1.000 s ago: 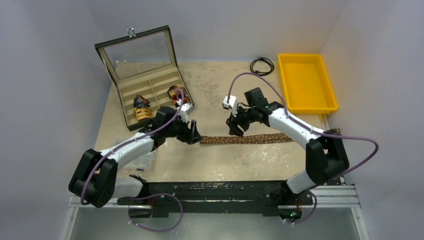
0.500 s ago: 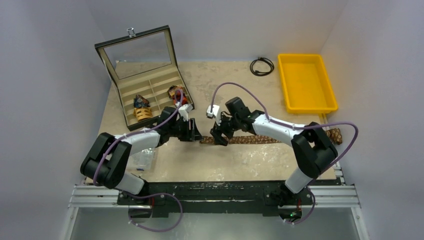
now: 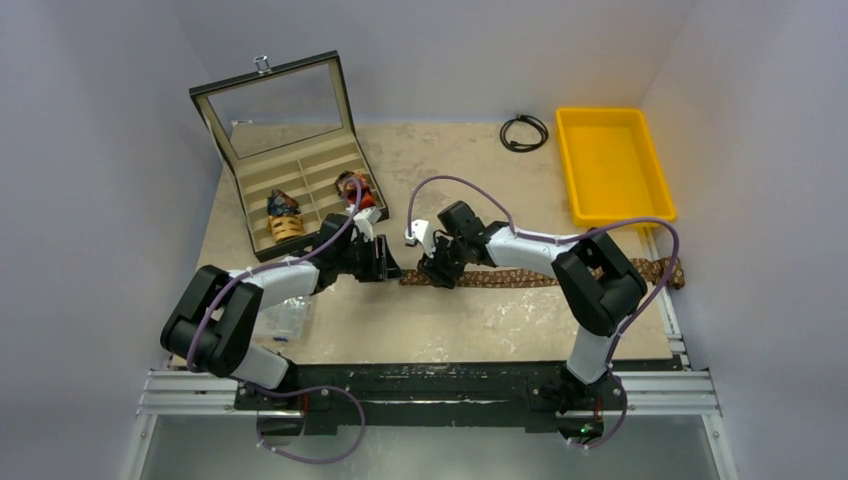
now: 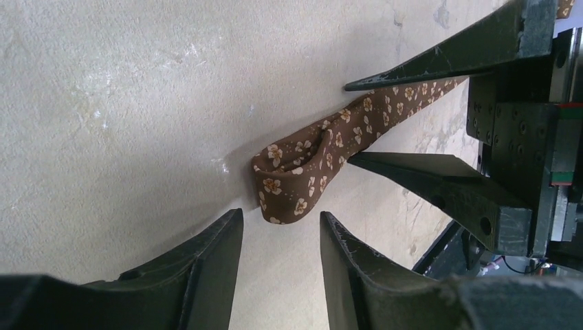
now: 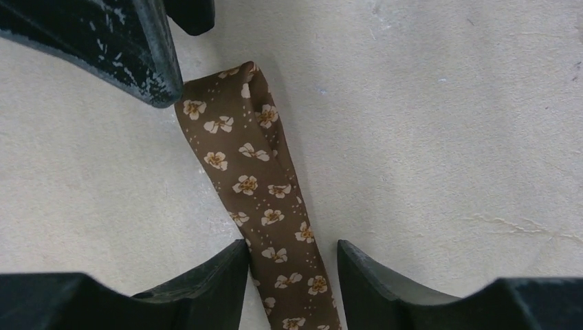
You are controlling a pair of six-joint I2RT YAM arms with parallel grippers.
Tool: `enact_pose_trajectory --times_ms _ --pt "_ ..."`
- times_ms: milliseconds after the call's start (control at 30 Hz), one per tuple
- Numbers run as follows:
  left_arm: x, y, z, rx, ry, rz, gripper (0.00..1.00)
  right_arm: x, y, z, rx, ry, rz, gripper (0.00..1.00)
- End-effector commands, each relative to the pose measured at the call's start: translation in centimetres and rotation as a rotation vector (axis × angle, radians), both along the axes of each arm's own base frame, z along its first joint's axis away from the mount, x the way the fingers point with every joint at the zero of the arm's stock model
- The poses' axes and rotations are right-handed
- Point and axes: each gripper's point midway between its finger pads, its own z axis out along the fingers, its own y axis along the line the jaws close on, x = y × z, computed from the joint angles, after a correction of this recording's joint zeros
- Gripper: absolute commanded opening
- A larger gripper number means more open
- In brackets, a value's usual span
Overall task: Roll the ties
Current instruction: Roll the tie at the center of the board.
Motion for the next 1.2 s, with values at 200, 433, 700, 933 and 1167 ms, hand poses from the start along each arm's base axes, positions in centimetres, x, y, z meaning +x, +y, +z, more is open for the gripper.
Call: enact_pose_trajectory --times_ms 200,433,700,933,1167 --pt "1.1 0.0 0.5 -0.018 -0.029 0.027 0.43 0.0 0.9 1.6 0.008 -0.020 0.058 0.70" --pt "1.4 -0.4 0.7 -0.050 -0.042 0.017 0.43 0.5 1.4 7.7 0.190 0.040 -0.099 0.76" --pt "1.4 -1.0 0.6 -0.079 -0.037 -0.013 0.43 1.1 -1.4 8.8 0.426 0.442 -0.475 0.60" --pt "1.6 -1.2 0.0 -0.077 -0.023 -0.020 0.42 0.2 -1.7 6.0 0.415 0.516 -0.547 0.22" --pt "1.9 -1.7 0.3 -0.106 -0.025 -0.030 0.35 1.2 -1.9 3.3 0.352 0.521 -0.576 0.09"
